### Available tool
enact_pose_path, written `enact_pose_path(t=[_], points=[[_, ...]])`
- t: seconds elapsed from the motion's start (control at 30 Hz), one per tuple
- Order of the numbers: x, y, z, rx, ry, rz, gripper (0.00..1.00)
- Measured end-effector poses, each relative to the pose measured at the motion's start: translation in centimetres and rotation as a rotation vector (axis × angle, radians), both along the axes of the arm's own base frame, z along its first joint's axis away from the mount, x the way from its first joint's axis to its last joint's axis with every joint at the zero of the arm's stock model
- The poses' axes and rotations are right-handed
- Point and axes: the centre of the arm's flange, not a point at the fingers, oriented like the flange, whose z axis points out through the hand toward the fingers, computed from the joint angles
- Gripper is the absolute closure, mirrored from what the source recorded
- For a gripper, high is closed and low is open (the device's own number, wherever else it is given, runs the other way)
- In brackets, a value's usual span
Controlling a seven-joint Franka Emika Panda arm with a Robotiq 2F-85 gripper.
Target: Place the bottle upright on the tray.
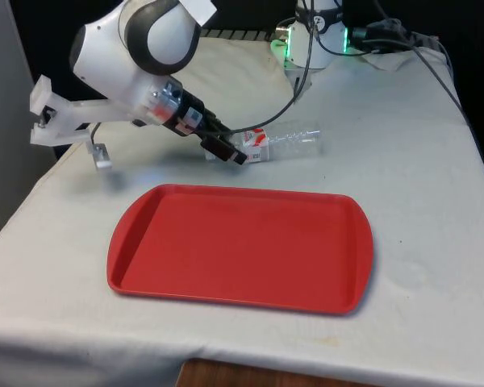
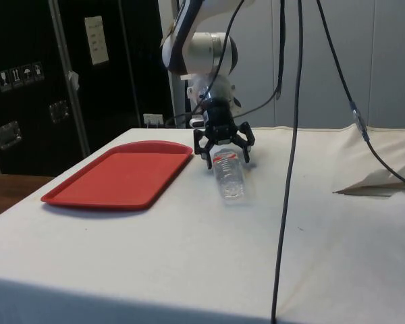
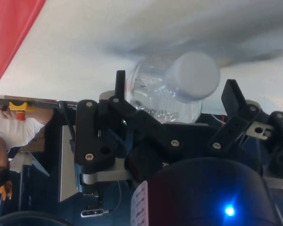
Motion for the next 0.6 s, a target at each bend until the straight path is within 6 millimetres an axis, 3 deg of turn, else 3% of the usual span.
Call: enact_pose_path(t=[0.6], points=[[-0.24,0.06,-0.65,0.003,0.007,0.001,0.00]])
